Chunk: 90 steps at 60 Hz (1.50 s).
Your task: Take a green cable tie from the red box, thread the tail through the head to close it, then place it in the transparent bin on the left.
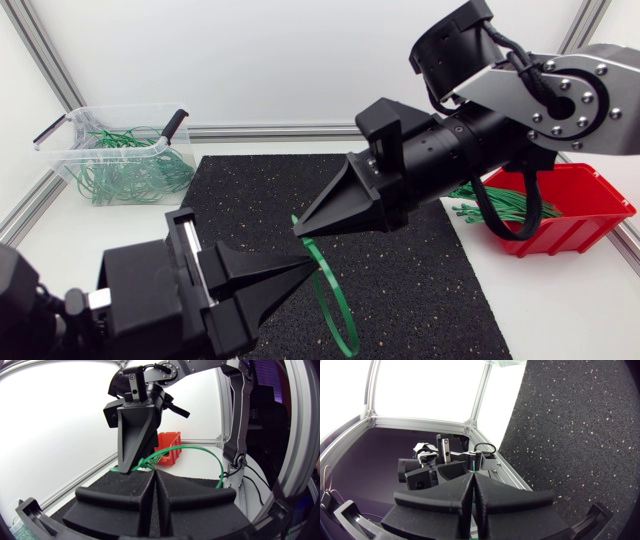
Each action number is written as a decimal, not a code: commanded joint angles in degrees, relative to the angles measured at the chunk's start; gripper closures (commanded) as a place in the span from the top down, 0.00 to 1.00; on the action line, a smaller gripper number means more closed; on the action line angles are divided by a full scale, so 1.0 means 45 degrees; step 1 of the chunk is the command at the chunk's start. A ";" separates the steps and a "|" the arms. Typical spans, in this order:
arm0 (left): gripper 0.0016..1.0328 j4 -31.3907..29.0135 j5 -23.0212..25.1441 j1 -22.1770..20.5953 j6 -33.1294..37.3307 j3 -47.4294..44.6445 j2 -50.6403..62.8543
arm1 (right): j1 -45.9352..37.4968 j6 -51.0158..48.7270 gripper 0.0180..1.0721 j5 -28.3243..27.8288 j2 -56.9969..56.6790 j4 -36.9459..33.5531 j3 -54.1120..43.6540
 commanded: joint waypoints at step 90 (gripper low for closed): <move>0.04 0.0195 0.0916 1.6631 -0.1325 0.7952 0.7837 | -0.1038 -0.5618 0.96 0.9789 -0.1899 0.2055 -0.2627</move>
